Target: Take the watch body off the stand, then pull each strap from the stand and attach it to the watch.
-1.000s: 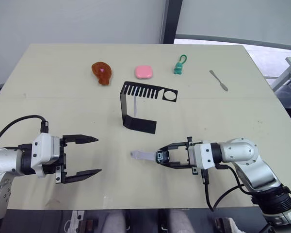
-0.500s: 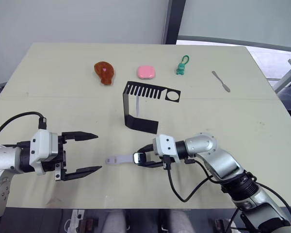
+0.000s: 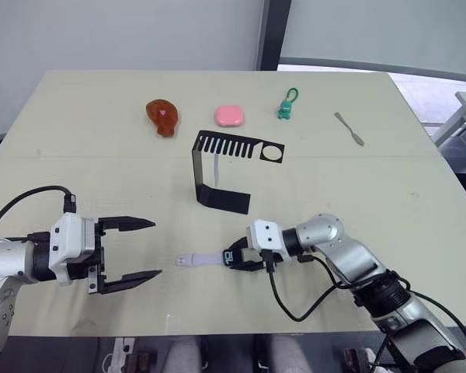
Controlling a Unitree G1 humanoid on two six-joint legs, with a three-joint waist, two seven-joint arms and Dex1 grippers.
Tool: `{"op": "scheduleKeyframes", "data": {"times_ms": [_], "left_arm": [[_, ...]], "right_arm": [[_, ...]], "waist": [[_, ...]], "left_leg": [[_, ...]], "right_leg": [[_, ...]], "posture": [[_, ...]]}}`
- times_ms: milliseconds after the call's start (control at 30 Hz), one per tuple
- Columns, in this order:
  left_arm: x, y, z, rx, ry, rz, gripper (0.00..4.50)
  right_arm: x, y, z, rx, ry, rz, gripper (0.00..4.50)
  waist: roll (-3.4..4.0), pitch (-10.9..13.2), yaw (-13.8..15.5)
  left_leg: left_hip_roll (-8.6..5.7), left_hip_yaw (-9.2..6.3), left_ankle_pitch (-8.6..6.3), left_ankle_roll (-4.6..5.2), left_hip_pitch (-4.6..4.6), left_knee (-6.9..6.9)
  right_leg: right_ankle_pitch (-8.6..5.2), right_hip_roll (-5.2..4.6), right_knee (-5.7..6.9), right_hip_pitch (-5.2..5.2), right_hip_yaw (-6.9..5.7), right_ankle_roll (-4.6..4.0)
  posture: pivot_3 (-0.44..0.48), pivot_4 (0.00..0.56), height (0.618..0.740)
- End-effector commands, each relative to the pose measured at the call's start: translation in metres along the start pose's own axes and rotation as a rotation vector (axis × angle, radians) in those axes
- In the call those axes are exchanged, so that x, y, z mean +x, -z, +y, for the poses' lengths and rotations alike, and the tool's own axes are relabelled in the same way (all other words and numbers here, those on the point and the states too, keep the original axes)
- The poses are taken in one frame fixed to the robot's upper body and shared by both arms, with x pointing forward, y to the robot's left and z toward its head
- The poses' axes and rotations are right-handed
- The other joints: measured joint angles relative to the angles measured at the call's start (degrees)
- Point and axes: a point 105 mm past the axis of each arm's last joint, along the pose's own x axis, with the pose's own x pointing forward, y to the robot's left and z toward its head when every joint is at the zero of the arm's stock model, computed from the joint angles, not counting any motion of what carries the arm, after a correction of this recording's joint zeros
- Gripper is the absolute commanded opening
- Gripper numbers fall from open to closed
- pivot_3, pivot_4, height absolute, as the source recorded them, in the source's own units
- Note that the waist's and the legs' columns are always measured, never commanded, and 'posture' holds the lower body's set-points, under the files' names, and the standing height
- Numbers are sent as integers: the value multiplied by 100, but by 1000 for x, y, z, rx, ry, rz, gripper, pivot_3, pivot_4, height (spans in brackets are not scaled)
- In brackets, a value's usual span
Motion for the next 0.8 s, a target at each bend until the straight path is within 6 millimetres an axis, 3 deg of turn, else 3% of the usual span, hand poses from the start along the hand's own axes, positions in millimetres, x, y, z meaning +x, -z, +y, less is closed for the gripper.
{"op": "scheduleKeyframes", "data": {"times_ms": [33, 100, 133, 333, 433, 667, 733, 800], "left_arm": [[-5, 1, 1, 14, -13, 18, 4500], [-8, 2, -1, 9, -19, 25, 4500], [-10, 3, -1, 5, -23, 29, 4500], [-30, 12, 4, -16, -114, 55, 4500], [-47, 21, 14, -22, -219, 82, 4500], [-91, 49, 31, -126, -525, 93, 4500], [-97, 54, 36, -130, -595, 92, 4500], [-96, 56, 36, -122, -602, 92, 4500]], "right_arm": [[-5, 0, -1, -21, -1, 12, 3467], [-21, 1, -1, -42, 2, 24, 4417], [-30, 0, -2, -56, 14, 24, 4470], [-99, 9, -12, 4, 181, -19, 4470], [-140, 23, -7, 33, 292, -73, 4470], [-243, 85, 4, 183, 793, 33, 4470], [-261, 96, 11, 211, 895, 46, 4470], [-265, 100, 16, 213, 920, 60, 4470]], "waist": [[0, 0, 2], [0, 0, 4], [0, 0, 6], [-1, 0, 36], [-1, 0, 35], [0, 0, 23], [0, 0, 22], [0, 0, 11]], "left_leg": [[0, 0, 0, 0, 0, 0], [0, 0, 0, 1, 0, 1], [-1, 1, -1, 1, 0, 0], [-2, -2, -5, 6, -1, 4], [-1, 0, -6, 6, 0, 1], [2, 10, -6, 8, 5, 4], [2, 13, -6, 8, 8, 2], [4, 15, -6, 7, 9, 2]], "right_leg": [[0, -1, 11, 0, 0, 0], [0, -1, 15, 0, 0, 0], [0, -1, 14, 0, 0, 0], [0, -4, -14, 6, -4, 0], [0, -2, -18, 8, -5, 0], [0, -1, -17, 9, -3, 1], [0, -1, -16, 9, -3, 1], [0, -1, -16, 9, -1, 1]], "posture": [[0, 150, 740], [0, 150, 740], [0, 150, 740], [0, 150, 740], [0, 150, 740], [0, 150, 740], [0, 150, 740], [0, 150, 740]]}}
